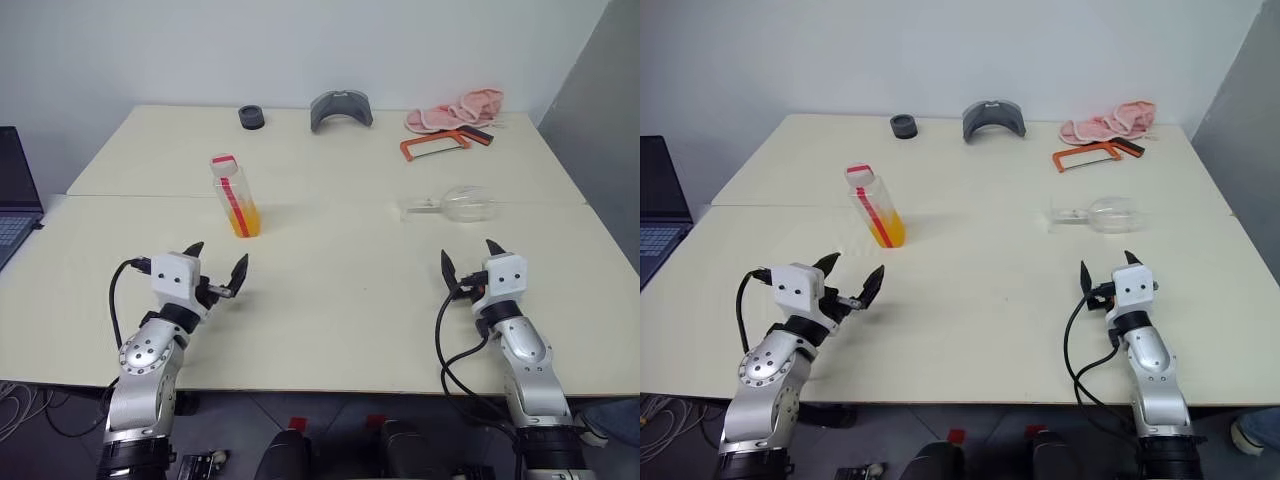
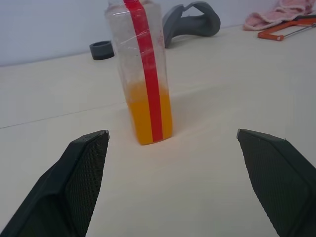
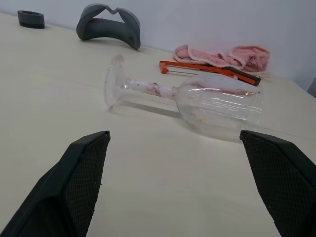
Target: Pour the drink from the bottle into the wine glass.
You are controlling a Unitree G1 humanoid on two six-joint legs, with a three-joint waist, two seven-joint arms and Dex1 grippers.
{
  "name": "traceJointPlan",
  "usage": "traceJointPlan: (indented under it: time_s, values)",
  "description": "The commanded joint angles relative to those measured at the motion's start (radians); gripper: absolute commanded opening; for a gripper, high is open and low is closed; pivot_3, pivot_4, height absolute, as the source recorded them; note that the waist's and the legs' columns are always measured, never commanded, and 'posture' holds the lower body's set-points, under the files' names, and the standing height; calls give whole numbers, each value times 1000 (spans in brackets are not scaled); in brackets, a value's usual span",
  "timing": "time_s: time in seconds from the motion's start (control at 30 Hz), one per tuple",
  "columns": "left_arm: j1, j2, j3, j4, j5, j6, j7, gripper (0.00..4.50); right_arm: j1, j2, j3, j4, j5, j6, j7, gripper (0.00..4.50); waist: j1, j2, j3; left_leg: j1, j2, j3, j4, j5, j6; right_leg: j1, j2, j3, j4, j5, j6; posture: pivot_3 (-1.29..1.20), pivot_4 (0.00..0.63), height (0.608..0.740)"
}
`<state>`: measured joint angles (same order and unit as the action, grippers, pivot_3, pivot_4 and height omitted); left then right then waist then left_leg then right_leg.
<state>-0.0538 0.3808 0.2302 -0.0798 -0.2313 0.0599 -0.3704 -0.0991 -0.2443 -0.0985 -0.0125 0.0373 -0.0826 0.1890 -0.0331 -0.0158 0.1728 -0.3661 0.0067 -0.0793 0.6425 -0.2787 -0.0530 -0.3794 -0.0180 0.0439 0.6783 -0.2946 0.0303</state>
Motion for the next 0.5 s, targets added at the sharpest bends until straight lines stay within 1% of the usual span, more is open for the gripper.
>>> traceJointPlan:
  time_s: [0.03, 0.07, 0.13, 0.2, 0.27, 0.33, 0.4, 0.5]
  values:
    - [-29, -2, 6, -8, 40, 25, 63, 4461, -11, -9, -10, -17, 16, -31, 17, 4500, 0, 0, 0, 0, 0, 0, 0, 0, 0, 0, 0, 0, 0, 0, 0, 0, 150, 740]
    - [-37, -8, 6, -6, 50, 36, 85, 4461, -16, -18, -1, -27, 24, -27, 43, 4500, 0, 0, 0, 0, 0, 0, 0, 0, 0, 0, 0, 0, 0, 0, 0, 0, 150, 740]
    - [-56, -25, 2, -13, 49, 59, 111, 4461, -28, -53, 35, -79, 73, 6, 149, 4500, 0, 0, 1, 0, 0, 0, 0, 0, 0, 0, 0, 0, 0, 0, 0, 0, 150, 740]
    - [-78, -40, -3, -19, 54, 79, 136, 4461, -43, -87, 72, -154, 165, 100, 264, 4500, 0, 0, 1, 0, -1, 0, 0, 0, 0, 0, 0, 0, 0, 0, 0, 0, 150, 740]
    - [-98, -47, -11, -21, 57, 99, 145, 4461, -59, -120, 98, -209, 210, 164, 330, 4500, -1, -1, 2, 0, 0, -1, 0, 0, 0, 0, 0, 0, 0, 0, 0, 0, 150, 740]
    - [-121, -50, -20, -21, 63, 117, 149, 4461, -79, -148, 119, -259, 252, 229, 380, 4500, 0, -2, 3, 0, 0, -1, 0, 0, 0, 0, 0, -1, 0, 0, 0, 0, 150, 740]
    - [-167, -58, -23, -16, 55, 148, 163, 4461, -117, -174, 137, -323, 321, 334, 422, 4500, 2, -4, 4, 0, 0, -1, 0, 0, 0, 0, 0, -1, 0, 0, 0, 0, 150, 740]
    - [-223, -65, -18, -4, 50, 184, 185, 4461, -162, -198, 147, -378, 386, 454, 447, 4500, 3, -7, 6, -2, -1, -3, 1, 0, 0, 0, 0, -3, 0, 0, 0, 0, 150, 740]
